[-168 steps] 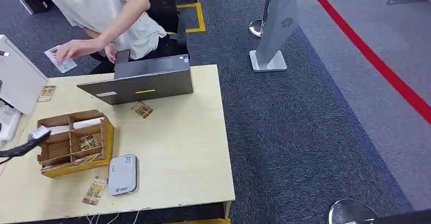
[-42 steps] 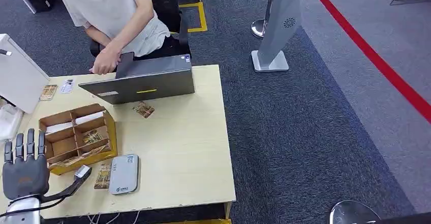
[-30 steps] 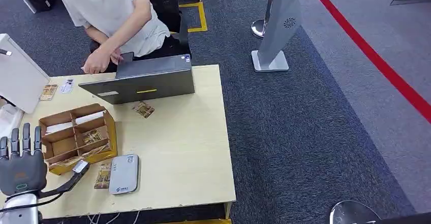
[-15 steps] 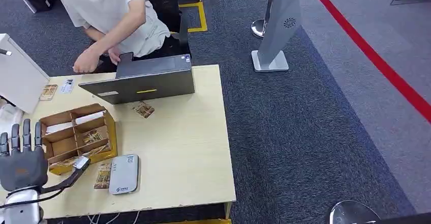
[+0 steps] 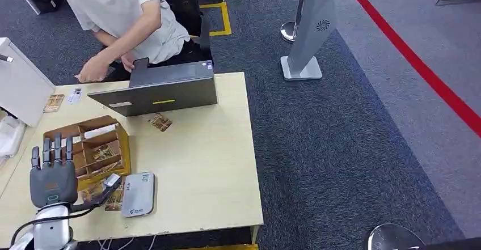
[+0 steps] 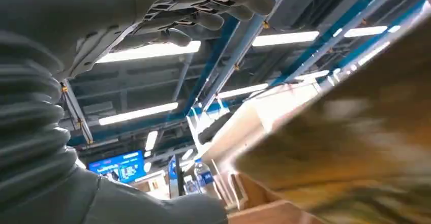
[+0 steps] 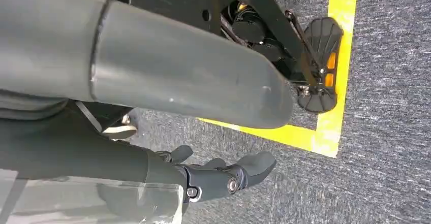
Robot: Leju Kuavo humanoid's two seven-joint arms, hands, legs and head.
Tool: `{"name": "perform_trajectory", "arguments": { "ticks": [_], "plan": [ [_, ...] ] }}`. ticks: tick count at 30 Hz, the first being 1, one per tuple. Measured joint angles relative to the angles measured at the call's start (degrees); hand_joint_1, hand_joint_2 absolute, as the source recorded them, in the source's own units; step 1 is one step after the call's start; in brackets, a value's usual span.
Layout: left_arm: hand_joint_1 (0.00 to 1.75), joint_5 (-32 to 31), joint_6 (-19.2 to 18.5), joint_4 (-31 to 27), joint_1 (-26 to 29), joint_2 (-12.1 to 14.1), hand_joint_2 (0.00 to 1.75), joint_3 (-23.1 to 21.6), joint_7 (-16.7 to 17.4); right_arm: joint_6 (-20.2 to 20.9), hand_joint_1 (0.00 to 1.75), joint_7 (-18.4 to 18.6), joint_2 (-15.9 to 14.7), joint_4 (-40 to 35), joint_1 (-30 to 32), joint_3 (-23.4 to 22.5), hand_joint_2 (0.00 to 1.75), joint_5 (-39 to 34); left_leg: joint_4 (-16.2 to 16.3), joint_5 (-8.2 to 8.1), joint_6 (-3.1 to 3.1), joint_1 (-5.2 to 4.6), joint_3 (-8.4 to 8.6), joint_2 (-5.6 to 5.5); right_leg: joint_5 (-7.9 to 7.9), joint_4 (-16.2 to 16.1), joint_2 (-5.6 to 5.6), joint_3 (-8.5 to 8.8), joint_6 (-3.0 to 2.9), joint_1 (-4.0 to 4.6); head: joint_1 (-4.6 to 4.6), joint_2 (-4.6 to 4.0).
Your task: Pass the card to the sensor for recognition and then transmit it.
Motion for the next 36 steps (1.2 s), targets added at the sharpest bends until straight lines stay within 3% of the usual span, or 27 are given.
{"name": "perform_trajectory", "arguments": {
  "ticks": [11, 31, 36],
  "plan": [
    [0.0, 0.0, -6.1, -3.2, -0.1, -4.9, 1.75, -2.8, 0.3, 0.0, 0.0, -0.8, 0.0, 0.3, 0.0, 0.0, 0.0, -0.3, 0.0, 0.0, 0.0, 0.0, -0.01, 0.0, 0.0, 0.0, 0.01, 0.0, 0.0, 0.0, 0.0, 0.02],
    [0.0, 0.0, -4.6, -4.3, 0.5, -6.5, 1.75, -3.3, -2.0, -0.2, 0.0, -0.9, 0.0, 0.5, 0.0, 0.0, 0.0, -0.3, 0.0, -0.01, 0.0, 0.0, -0.02, 0.0, 0.0, 0.0, 0.0, 0.0, 0.0, 0.0, 0.0, 0.0],
    [0.0, 0.0, -2.6, -2.9, 1.0, -6.7, 1.75, -1.8, -2.7, -0.4, 0.0, -0.8, 0.0, 0.5, 0.0, 0.0, 0.0, -0.3, 0.0, -0.01, 0.0, 0.01, -0.03, 0.0, 0.0, 0.0, 0.0, 0.0, 0.0, 0.0, -0.02, 0.0]
  ]
}}
